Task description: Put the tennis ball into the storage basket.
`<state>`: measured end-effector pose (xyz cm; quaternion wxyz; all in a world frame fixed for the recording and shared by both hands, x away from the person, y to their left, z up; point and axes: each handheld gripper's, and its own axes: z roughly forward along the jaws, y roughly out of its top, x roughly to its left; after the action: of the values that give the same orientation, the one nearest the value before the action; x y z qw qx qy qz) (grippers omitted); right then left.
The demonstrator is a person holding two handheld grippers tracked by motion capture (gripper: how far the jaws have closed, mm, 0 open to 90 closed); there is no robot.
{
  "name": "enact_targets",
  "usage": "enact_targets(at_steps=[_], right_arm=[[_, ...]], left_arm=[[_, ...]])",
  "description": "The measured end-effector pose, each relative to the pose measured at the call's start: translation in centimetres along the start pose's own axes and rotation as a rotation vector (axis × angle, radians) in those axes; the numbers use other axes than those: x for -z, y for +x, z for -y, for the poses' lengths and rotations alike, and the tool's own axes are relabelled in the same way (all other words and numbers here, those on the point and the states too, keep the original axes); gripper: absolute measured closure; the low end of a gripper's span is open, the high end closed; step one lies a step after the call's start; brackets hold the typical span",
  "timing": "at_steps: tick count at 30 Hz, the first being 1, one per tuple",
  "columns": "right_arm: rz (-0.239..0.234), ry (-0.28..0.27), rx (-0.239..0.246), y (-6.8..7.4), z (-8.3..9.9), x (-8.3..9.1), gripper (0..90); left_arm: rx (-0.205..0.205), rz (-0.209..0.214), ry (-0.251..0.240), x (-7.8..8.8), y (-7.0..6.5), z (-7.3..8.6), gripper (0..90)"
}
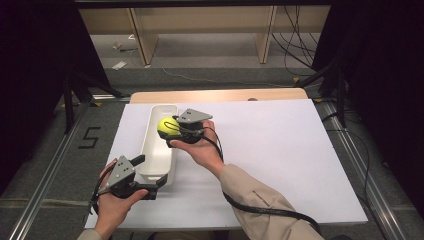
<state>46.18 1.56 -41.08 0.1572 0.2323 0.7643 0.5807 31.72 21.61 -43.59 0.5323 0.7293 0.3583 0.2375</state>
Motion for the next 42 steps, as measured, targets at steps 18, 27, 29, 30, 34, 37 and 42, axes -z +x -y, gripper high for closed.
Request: enact_targets(at_steps=[18,27,29,30,34,37,42], right_arm=[[-0.015,0.018,-0.006,0.5,0.4,-1.2,28.0],[-0.015,0.025,-0.006,0.6,0.5,-1.6,27.9],[-0.017,0.028,-0.005,0.6,0.6,-1.7,28.0],[-0.017,0.028,-0.006,0.6,0.6,-1.7,27.9],[-0.02,0.036,-0.002,0.7,0.7,-1.8,27.9],[-0.022,0.041,-0.002,0.8,0.7,-1.9,27.9],[-0.022,0.051,-0.001,0.8,0.9,-2.0,27.8]], left_arm=[[-0.002,0.001,-0.001,0.0,0.0,0.0,0.0],[-0.001,0.001,-0.003,0.0,0.0,0.0,0.0],[0.002,0.001,-0.003,0.0,0.0,0.0,0.0],[0.002,0.001,-0.003,0.0,0.0,0.0,0.0],[0.003,0.002,-0.002,0.0,0.0,0.0,0.0],[0.002,0.001,-0.002,0.0,0.0,0.0,0.0],[0.003,0.002,-0.002,0.0,0.0,0.0,0.0]])
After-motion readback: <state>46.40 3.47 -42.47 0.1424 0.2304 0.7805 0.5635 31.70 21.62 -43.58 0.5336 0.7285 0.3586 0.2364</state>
